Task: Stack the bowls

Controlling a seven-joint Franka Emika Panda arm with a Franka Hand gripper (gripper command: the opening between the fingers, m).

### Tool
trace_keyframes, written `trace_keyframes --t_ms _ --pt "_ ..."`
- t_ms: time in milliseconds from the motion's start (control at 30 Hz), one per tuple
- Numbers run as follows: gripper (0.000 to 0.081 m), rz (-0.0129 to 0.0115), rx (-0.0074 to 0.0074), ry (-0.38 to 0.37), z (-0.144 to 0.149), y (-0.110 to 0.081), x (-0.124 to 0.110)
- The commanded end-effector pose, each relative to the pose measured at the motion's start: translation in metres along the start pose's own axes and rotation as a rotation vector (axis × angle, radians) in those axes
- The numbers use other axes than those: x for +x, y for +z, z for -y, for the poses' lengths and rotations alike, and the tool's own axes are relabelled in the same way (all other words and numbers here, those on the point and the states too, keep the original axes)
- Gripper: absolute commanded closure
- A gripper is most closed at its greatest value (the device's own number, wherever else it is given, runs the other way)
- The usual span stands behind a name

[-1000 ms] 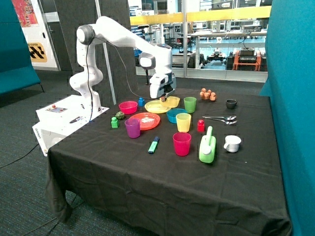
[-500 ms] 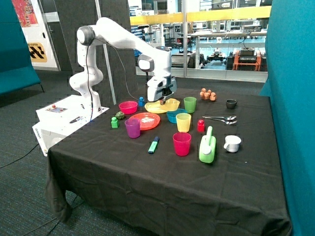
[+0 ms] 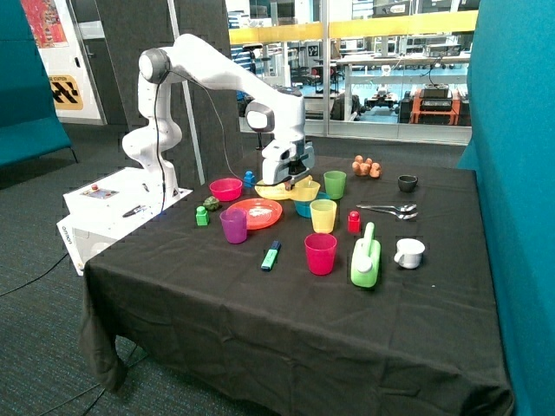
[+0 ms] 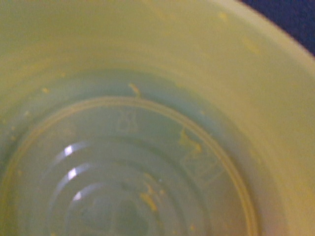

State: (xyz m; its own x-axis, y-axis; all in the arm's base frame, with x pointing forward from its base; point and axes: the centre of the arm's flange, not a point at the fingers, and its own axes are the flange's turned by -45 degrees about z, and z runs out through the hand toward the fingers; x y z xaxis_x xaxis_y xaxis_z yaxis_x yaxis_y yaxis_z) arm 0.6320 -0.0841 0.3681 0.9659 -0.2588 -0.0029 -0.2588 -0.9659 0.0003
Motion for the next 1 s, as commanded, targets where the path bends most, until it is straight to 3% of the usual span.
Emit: trace_keyframes --t_ms 0,467,967 --pt "0.0808 -0.0029 0.0003 -0.011 0.009 0.006 0.013" --pt "0.0808 -0.0029 0.0002 -0.039 0.032 0.002 0.027" --pt "0.0808 -0.0029 0.0003 -0.013 0.011 0.013 0.019"
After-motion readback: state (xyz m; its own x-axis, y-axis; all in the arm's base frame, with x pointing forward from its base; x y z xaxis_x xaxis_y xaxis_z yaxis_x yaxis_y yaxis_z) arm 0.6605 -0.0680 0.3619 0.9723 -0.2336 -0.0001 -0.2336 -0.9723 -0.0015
